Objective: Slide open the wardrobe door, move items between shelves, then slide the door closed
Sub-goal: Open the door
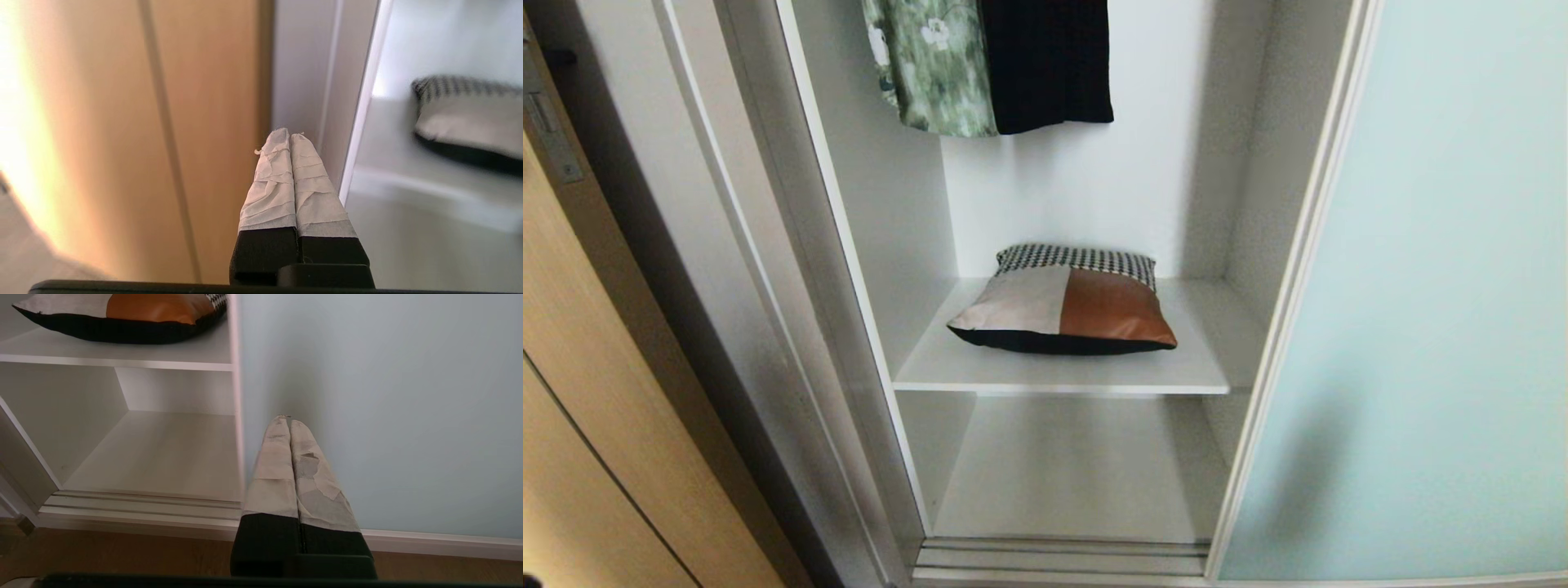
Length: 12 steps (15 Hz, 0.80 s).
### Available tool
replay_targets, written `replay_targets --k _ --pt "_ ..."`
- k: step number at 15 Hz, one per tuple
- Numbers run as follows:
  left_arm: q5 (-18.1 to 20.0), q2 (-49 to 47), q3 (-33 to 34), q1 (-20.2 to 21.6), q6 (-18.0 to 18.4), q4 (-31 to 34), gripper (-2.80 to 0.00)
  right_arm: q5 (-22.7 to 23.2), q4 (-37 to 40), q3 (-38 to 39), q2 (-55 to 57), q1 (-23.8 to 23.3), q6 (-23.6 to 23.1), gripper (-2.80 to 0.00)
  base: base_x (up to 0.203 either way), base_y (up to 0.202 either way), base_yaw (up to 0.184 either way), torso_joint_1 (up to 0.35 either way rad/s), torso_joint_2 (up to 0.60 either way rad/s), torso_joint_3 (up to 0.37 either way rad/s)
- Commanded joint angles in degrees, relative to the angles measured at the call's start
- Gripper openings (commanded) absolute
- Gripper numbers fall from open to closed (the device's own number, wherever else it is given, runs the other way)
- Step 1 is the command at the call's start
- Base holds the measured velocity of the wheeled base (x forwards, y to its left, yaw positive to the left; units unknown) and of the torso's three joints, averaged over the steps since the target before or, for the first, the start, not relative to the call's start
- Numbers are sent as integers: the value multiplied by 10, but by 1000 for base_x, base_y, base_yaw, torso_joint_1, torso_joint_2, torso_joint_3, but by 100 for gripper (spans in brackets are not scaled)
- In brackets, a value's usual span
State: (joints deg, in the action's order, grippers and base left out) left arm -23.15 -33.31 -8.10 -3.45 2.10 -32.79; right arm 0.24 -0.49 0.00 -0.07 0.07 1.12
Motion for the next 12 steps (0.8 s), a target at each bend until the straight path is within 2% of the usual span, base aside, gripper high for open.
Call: replay_targets --k 1,3,5,6,8,9,12 --pt "0 183 17 9 -3 136 -280 0 0 0 1 0 0 -280 0 0 0 0 0 0" --pt "26 269 42 22 -2 209 -280 0 0 0 1 0 0 -280 0 0 0 0 0 0" --pt "86 331 52 27 0 288 -280 0 0 0 1 0 0 -280 0 0 0 0 0 0" --pt "134 337 48 29 0 350 -280 0 0 0 1 0 0 -280 0 0 0 0 0 0" --pt "239 333 51 31 -5 389 -280 0 0 0 1 0 0 -280 0 0 0 0 0 0" --pt "246 333 54 32 -10 390 -280 0 0 0 1 0 0 -280 0 0 0 0 0 0" --pt "237 333 56 32 -13 389 -280 0 0 0 1 0 0 -280 0 0 0 0 0 0"
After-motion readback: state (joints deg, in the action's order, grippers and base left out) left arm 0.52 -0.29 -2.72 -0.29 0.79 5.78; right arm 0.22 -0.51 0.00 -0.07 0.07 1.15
